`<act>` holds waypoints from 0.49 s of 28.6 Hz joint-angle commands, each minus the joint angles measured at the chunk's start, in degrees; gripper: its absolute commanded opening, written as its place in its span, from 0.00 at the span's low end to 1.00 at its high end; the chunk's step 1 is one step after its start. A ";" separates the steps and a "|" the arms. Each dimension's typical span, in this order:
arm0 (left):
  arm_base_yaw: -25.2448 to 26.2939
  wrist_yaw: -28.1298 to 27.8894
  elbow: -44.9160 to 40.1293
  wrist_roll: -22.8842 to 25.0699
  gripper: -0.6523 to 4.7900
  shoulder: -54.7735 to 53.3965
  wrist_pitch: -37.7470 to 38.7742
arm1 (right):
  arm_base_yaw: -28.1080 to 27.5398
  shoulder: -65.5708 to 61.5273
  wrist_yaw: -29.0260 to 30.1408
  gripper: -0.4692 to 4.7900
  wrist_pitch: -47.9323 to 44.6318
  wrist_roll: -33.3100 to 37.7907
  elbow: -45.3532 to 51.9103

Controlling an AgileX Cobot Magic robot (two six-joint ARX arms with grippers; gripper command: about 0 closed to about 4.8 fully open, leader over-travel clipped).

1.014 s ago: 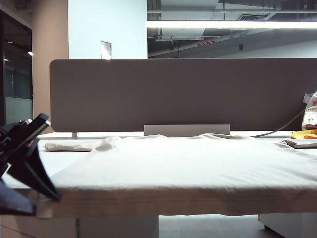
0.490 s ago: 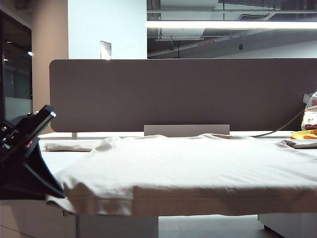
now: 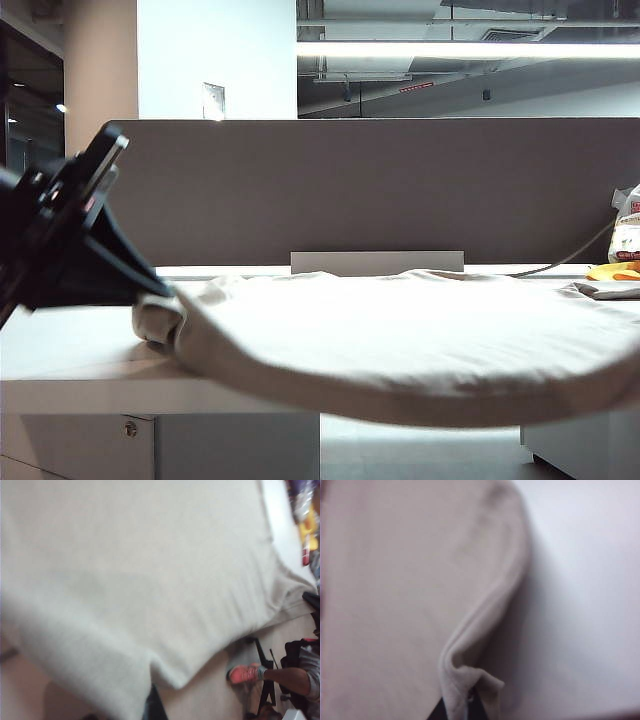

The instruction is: Fold the bottom side of the T-shirt horizontally towards the center, about one-third of the way, then fold the sleeve back towards the center, creating a straight line along the edge of the T-shirt, and finally fold the bottom of the T-shirt up towards the top, creating a neat rectangle.

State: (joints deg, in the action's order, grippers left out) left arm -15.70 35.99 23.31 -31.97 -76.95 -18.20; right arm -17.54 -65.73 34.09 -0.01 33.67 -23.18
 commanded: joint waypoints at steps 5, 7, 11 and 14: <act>0.04 -3.15 7.37 4.31 0.11 0.13 7.41 | 0.50 0.22 0.92 0.08 -0.50 0.94 -7.85; 0.24 -4.66 9.20 4.55 0.11 0.07 8.55 | 0.50 0.09 0.52 0.08 -0.37 0.94 -9.25; 0.66 -7.78 12.31 5.51 0.11 -0.90 9.66 | 0.52 -3.21 0.63 0.08 -0.20 1.03 -12.02; 1.07 -7.74 14.93 6.14 0.11 -3.10 11.08 | 1.11 -6.78 1.03 0.08 -0.22 1.07 -13.55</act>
State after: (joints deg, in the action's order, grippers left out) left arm -14.85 28.40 36.86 -26.59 -79.02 -8.10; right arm -16.91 -71.16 34.70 -0.05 34.70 -35.70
